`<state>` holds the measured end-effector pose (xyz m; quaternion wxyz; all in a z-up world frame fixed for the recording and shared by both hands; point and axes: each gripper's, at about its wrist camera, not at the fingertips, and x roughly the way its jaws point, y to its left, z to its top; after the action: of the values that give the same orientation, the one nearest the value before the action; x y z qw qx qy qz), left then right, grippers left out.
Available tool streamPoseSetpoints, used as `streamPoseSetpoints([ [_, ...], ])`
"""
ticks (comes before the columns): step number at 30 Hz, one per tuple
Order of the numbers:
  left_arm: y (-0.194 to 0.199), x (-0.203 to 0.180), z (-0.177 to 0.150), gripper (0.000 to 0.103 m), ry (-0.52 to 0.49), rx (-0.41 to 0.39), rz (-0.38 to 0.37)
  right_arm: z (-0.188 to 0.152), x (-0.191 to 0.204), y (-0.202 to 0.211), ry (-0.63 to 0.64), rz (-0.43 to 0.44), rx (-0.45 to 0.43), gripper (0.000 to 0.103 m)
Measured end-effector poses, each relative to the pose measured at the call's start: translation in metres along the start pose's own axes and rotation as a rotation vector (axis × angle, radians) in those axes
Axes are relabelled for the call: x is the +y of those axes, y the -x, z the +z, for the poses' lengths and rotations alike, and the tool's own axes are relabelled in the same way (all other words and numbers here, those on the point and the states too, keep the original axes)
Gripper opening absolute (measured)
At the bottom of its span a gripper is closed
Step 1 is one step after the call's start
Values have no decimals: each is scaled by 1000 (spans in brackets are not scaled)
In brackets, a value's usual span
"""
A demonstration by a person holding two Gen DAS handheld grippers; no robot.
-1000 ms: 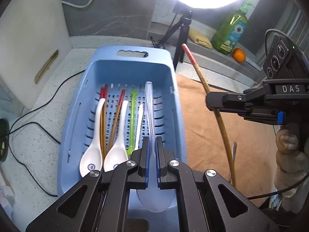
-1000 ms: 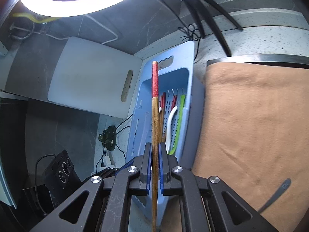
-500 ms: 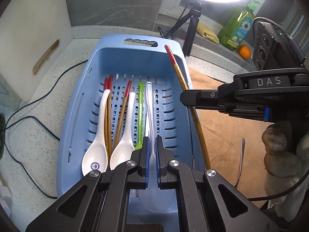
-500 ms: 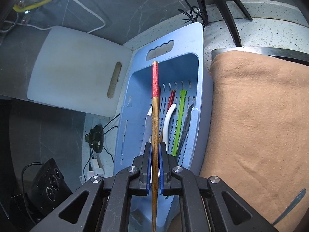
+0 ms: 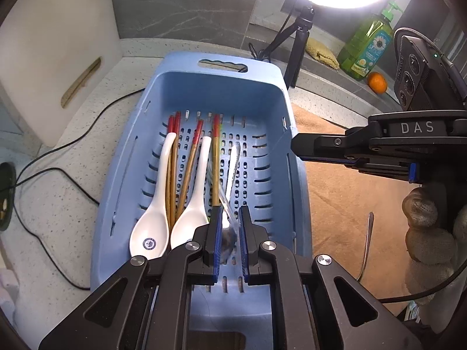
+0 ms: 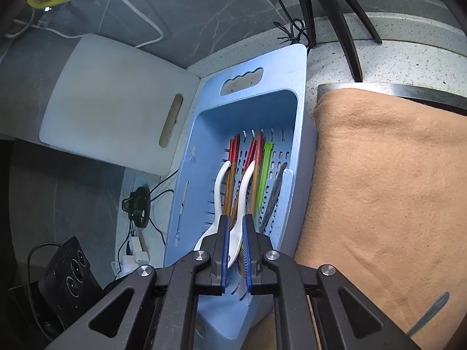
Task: Organize utensils
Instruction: 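Open both tools over the basket and move them back over the cloth, then move the right tool down onto the silver fork and close it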
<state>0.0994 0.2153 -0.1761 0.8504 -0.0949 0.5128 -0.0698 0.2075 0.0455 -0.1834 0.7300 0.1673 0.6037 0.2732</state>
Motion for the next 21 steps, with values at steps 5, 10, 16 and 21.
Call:
streamPoseSetpoints([
  [5,18,-11,-8,15,-9,-37,37,-4,-3,14,18,1,-6,10],
  [10,38,-32,-18,21,-43,-79,89,-12,-8,33,48,-10,-23,14],
  [16,60,-64,-33,35,-88,-128,147,-26,-12,61,81,-6,-57,25],
  [21,74,-87,-44,42,-95,-159,164,-38,-16,87,120,-2,-109,41],
])
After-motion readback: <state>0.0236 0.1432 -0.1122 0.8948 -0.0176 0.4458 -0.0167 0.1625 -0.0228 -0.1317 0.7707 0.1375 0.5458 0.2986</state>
